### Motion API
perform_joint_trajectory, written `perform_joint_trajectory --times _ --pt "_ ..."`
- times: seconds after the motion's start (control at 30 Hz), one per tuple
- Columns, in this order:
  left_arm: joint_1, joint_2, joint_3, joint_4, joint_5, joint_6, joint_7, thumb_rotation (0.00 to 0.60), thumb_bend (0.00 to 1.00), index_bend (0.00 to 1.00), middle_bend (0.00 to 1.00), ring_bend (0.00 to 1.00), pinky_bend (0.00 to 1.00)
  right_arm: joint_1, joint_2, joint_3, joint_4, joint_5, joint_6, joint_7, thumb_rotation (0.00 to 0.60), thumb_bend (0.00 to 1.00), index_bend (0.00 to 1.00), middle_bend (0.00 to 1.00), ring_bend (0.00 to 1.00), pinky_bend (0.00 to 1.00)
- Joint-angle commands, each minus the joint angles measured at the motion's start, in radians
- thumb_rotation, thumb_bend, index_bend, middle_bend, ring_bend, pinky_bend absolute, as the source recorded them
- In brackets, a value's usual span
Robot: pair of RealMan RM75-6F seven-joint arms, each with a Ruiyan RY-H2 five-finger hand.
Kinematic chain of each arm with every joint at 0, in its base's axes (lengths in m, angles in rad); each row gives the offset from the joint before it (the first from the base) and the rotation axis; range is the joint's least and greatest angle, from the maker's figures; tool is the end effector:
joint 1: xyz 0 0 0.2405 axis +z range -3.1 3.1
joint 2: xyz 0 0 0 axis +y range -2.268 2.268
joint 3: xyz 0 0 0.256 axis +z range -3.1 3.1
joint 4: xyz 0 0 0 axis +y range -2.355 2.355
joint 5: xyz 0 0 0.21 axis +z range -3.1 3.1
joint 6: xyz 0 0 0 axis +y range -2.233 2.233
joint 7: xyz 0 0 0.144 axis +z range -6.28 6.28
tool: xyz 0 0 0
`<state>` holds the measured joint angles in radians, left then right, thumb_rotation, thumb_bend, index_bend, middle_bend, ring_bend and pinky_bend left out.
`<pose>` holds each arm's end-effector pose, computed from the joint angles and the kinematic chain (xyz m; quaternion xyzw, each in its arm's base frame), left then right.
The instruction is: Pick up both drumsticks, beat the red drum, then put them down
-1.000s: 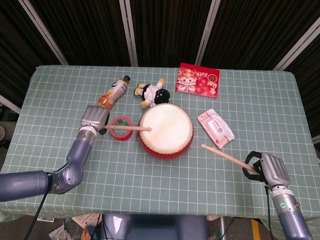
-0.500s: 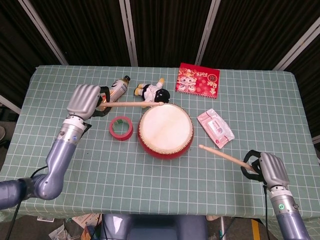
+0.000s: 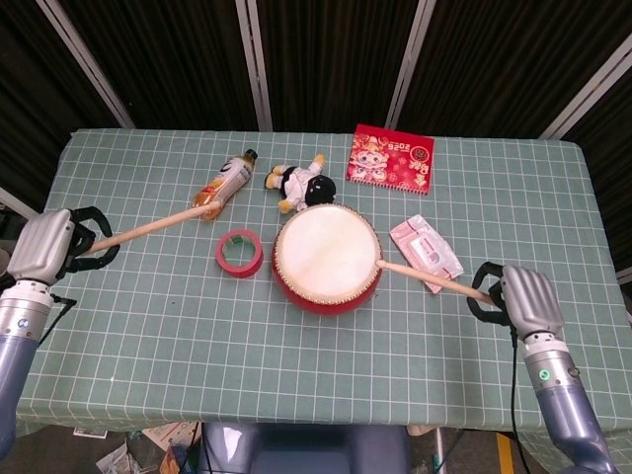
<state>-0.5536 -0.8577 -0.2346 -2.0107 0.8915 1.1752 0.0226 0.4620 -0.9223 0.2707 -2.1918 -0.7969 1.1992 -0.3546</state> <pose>-0.1899 0.3109 0.1987 -0.5459 -0.4899 -0.4430 0.5155 -0.1807 -0.2733 0.1637 0.5749 -0.5111 0.3655 0.5241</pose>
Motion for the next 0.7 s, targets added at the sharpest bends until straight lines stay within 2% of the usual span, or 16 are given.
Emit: perform_joint_trajectory --times 0.03,0.23,0.43,0.57,0.63,0.7 --pt "0.048 0.006 0.020 0.047 0.090 -0.006 -0.087 0.600 0.62 0.79 1.00 1.00 1.00 0.119 0.026 0.072 -0.017 0.185 -0.008 -0.111 0.600 0.86 1.00 1.00 1.00 1.00" --pt "0.064 0.027 -0.003 0.071 0.109 -0.030 -0.167 0.600 0.62 0.79 1.00 1.00 1.00 0.208 0.031 0.127 -0.003 0.330 -0.004 -0.139 0.600 0.86 1.00 1.00 1.00 1.00" --pt "0.067 0.037 -0.017 0.081 0.104 -0.057 -0.203 0.600 0.62 0.79 1.00 1.00 1.00 0.263 0.013 0.141 0.035 0.396 -0.012 -0.147 0.600 0.86 1.00 1.00 1.00 1.00" --pt "0.065 0.040 -0.022 0.084 0.101 -0.076 -0.211 0.600 0.62 0.79 1.00 1.00 1.00 0.322 -0.056 0.090 0.101 0.426 -0.006 -0.238 0.600 0.86 1.00 1.00 1.00 1.00" --pt "0.064 0.041 -0.027 0.082 0.103 -0.081 -0.217 0.600 0.62 0.79 1.00 1.00 1.00 0.379 -0.150 0.034 0.173 0.459 0.022 -0.346 0.600 0.86 1.00 1.00 1.00 1.00" --pt "0.066 0.045 -0.031 0.081 0.104 -0.087 -0.225 0.600 0.62 0.79 1.00 1.00 1.00 0.423 -0.244 -0.002 0.239 0.489 0.064 -0.426 0.600 0.86 1.00 1.00 1.00 1.00"
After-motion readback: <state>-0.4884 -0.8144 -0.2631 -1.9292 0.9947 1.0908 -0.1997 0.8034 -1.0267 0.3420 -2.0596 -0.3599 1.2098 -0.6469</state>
